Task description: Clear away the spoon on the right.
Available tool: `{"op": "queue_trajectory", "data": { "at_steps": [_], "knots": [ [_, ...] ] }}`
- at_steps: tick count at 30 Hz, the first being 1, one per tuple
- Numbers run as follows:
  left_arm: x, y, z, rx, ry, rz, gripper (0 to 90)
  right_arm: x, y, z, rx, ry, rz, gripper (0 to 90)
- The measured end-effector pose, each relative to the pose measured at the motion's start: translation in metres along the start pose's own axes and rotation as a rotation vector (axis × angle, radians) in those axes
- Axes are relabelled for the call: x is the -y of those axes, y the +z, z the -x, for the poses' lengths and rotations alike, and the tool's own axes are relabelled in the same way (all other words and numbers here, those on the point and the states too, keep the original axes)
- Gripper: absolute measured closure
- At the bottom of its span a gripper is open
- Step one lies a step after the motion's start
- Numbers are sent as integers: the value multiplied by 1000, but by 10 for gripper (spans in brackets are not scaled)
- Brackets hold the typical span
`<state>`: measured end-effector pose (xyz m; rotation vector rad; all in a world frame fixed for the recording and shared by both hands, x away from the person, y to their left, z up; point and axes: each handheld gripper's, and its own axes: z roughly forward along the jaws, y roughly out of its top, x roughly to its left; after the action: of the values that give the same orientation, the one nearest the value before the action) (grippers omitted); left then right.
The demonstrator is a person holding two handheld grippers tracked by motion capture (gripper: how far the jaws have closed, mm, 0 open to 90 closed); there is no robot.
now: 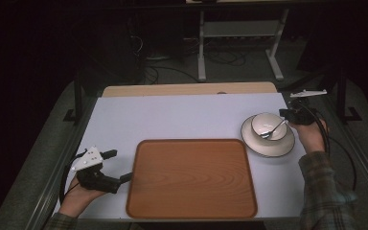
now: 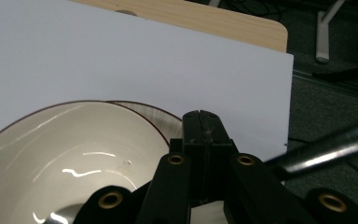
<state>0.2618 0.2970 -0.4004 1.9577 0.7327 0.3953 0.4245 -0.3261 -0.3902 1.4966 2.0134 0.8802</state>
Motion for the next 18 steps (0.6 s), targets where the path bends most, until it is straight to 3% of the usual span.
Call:
{"op": "queue_trajectory", "data": {
  "at_steps": [18],
  "knots": [
    [0, 1, 2, 4, 2, -4, 0, 20, -22, 1, 8, -4, -8, 892]
  ]
}}
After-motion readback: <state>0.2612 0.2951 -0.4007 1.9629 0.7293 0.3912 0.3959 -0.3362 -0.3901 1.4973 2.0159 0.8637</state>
